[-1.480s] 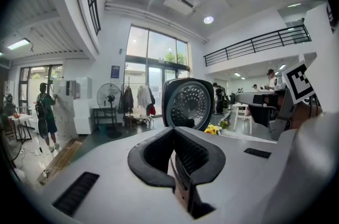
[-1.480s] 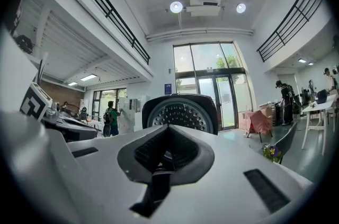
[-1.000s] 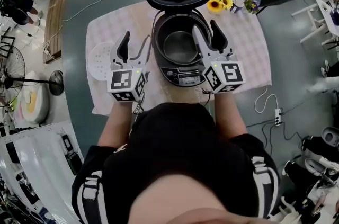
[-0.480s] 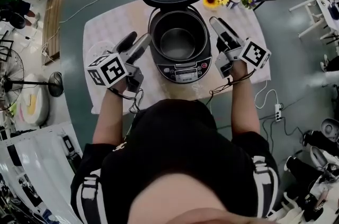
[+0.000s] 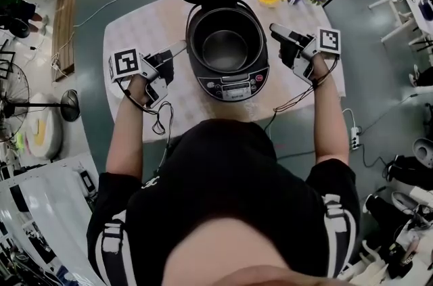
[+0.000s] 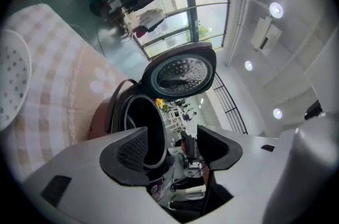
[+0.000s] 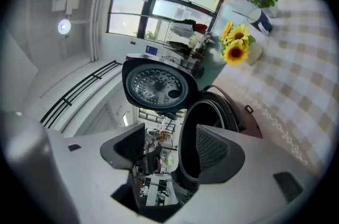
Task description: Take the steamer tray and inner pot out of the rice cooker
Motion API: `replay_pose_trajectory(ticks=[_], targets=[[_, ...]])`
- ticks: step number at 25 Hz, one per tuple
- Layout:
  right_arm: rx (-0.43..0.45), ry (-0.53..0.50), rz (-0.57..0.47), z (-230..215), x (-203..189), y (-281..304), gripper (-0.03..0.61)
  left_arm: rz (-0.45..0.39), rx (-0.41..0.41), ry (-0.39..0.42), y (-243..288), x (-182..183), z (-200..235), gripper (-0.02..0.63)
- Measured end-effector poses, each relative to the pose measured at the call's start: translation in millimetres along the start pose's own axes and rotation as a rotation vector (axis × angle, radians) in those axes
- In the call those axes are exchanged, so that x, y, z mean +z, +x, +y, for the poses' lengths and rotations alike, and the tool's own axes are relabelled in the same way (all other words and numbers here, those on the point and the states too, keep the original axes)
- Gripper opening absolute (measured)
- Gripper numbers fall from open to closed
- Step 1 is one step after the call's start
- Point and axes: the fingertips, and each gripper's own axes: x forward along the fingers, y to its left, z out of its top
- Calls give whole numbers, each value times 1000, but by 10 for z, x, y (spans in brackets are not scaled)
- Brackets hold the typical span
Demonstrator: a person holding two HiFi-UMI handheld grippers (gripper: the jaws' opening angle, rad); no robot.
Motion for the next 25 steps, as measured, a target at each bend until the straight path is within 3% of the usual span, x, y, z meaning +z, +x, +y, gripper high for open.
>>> replay_pose_trajectory(ticks=[8, 15, 25], targets=[[-3, 97, 173, -484, -147, 114, 278, 55, -2, -178, 129, -104, 409, 284], [-4, 115, 214, -694, -186, 222, 278, 91, 30, -209, 228, -112, 704, 281], [5, 124, 258, -690, -236, 344, 268, 110, -16, -256, 430, -129, 741, 257]])
